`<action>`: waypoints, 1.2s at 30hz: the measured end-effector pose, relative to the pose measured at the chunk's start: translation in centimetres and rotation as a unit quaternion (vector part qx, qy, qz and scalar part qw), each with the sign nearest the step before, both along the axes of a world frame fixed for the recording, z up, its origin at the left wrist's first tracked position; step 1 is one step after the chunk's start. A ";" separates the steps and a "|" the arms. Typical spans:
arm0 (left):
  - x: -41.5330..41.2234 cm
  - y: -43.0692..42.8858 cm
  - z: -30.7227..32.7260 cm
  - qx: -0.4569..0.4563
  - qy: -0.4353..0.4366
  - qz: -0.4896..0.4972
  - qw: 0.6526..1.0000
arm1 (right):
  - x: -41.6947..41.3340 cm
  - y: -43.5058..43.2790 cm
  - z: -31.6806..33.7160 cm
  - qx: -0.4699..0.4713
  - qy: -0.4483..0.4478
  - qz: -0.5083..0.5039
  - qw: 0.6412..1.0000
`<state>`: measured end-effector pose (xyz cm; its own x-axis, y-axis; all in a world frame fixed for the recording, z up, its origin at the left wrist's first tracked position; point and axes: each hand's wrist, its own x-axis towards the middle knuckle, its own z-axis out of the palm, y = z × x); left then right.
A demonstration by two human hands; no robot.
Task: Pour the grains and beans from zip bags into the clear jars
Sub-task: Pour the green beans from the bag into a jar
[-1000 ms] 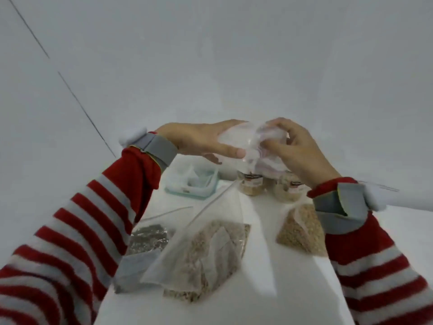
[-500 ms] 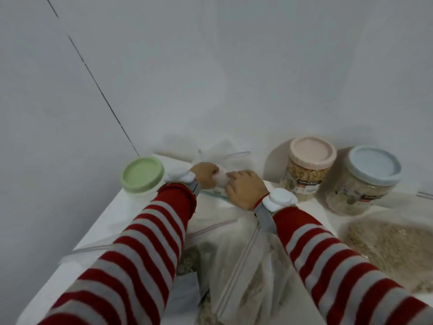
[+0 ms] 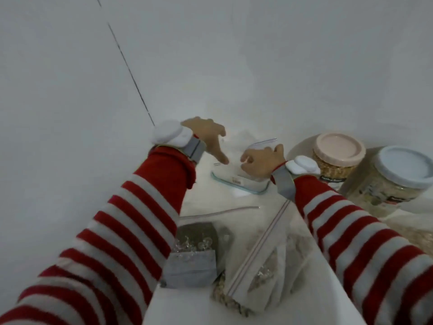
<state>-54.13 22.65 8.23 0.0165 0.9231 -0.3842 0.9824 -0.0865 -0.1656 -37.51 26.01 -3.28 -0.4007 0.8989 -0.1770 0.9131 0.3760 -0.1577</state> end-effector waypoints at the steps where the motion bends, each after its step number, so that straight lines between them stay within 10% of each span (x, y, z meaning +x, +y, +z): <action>1: -1.7 -1.2 1.3 -0.002 0.017 0.025 1.000 | 0.5 -0.4 1.3 0.053 0.041 -0.003 0.998; 6: -7.1 -6.7 0.6 -0.011 -0.050 0.151 0.987 | 1.3 -4.1 4.1 0.007 0.243 0.035 0.969; 10: -4.0 -9.0 5.9 0.124 -0.149 0.048 0.980 | 1.2 -8.6 8.0 -0.099 0.406 0.098 0.903; 19: 15.6 -18.1 6.6 0.408 -0.120 -0.249 0.870 | 13.3 -18.7 10.8 0.158 0.585 0.019 0.795; 23: 24.0 -21.7 3.0 0.364 -0.204 -0.062 0.907 | 17.4 -23.1 5.7 0.239 0.511 -0.103 0.819; 28: 27.9 -26.1 5.2 0.008 -0.245 0.131 0.961 | 23.3 -28.6 1.1 0.161 0.600 -0.101 0.777; 36: 29.7 -27.0 1.2 -0.036 -0.139 -0.182 0.973 | 26.9 -32.0 -2.1 0.000 0.547 -0.064 0.835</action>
<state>-24.47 -4.37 9.41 0.4497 0.8072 -0.3823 0.8904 -0.4388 0.1208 -10.64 -5.96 -5.36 -0.2235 0.9467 0.2321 0.2563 0.2869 -0.9230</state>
